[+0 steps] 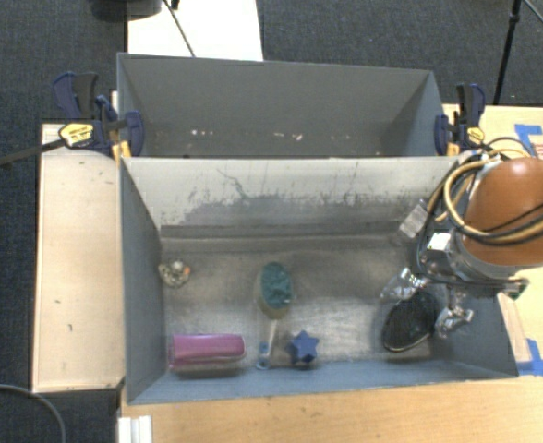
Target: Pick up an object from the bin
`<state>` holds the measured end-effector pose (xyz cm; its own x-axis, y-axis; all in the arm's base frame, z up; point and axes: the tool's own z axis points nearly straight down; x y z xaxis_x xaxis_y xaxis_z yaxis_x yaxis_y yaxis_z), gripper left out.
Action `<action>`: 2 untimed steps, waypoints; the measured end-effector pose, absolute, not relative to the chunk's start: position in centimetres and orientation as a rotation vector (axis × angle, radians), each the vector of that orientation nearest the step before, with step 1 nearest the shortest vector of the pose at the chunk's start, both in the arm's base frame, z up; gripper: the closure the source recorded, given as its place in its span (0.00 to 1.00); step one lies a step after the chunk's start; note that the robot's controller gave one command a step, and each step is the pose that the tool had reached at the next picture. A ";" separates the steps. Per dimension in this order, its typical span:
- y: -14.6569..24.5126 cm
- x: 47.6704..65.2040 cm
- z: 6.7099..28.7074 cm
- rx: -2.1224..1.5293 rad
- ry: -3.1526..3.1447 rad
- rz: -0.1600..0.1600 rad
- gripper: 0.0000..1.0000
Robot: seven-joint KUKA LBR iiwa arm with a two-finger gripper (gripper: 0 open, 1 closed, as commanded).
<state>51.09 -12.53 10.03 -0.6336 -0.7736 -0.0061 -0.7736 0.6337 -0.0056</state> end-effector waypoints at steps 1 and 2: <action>-11.8 51.8 7.2 -1.634 2.675 0.011 0.00; -10.3 50.5 7.2 -2.095 2.328 -0.005 0.00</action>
Offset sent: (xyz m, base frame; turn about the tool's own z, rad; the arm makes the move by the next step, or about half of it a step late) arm 0.0053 0.0009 -0.0303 -0.2136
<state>50.51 -10.33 7.24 -0.1049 -0.9945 -0.0056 -0.9944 0.1049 -0.0089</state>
